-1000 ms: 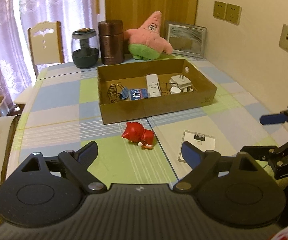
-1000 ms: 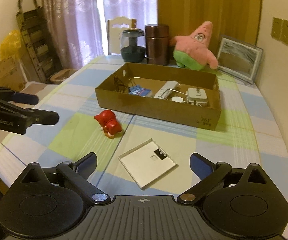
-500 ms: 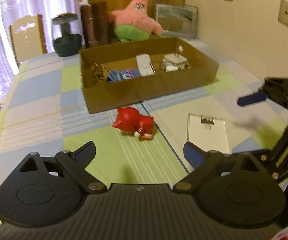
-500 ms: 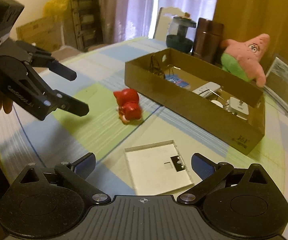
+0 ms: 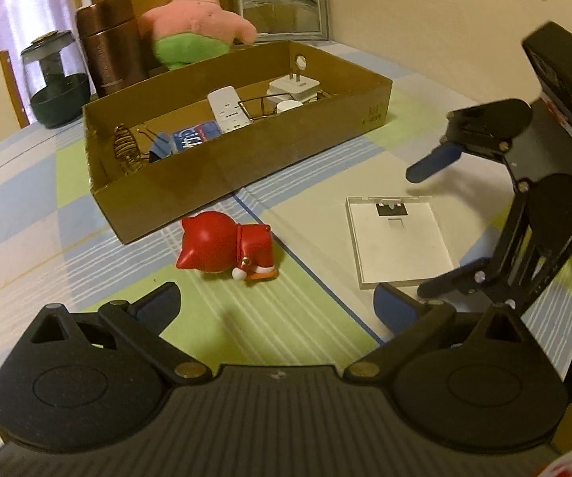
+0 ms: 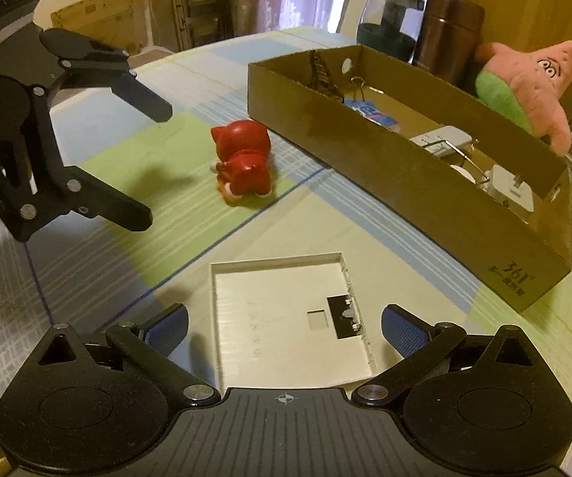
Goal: Organize rigid objects
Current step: 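Move the right tool over the white square plastic lid on the table, then grasp the edge of the white lid with the right tool and lift it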
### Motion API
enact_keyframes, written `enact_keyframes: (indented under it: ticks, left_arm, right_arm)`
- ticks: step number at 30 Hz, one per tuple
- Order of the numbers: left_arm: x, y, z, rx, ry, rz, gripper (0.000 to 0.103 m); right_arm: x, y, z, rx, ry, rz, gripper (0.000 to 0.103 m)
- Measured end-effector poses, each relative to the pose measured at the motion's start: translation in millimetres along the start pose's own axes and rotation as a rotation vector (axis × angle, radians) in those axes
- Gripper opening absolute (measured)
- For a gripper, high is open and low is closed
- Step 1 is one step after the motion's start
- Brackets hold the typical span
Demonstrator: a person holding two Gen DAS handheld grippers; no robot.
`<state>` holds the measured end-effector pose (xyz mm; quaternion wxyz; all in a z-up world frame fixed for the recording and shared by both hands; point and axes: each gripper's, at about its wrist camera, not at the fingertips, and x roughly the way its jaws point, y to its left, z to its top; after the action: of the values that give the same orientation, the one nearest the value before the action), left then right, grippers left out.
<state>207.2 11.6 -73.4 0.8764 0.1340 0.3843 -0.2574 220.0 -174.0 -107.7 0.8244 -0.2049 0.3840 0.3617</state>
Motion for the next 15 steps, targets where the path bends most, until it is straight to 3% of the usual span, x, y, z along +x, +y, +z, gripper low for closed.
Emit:
enact_keyframes:
  ticks: [4, 15]
  left_arm:
    - [3.2, 1.8, 0.4, -0.006, 0.009, -0.006, 0.101]
    - [9.7, 8.8, 0.9, -0.051, 0.026, 0.037, 0.101]
  right_arm:
    - [10.6, -6.3, -2.7, 0.003, 0.045, 0.005, 0.100]
    - [17.4, -19.8, -2.2, 0.059, 0.040, 0.054, 0.100]
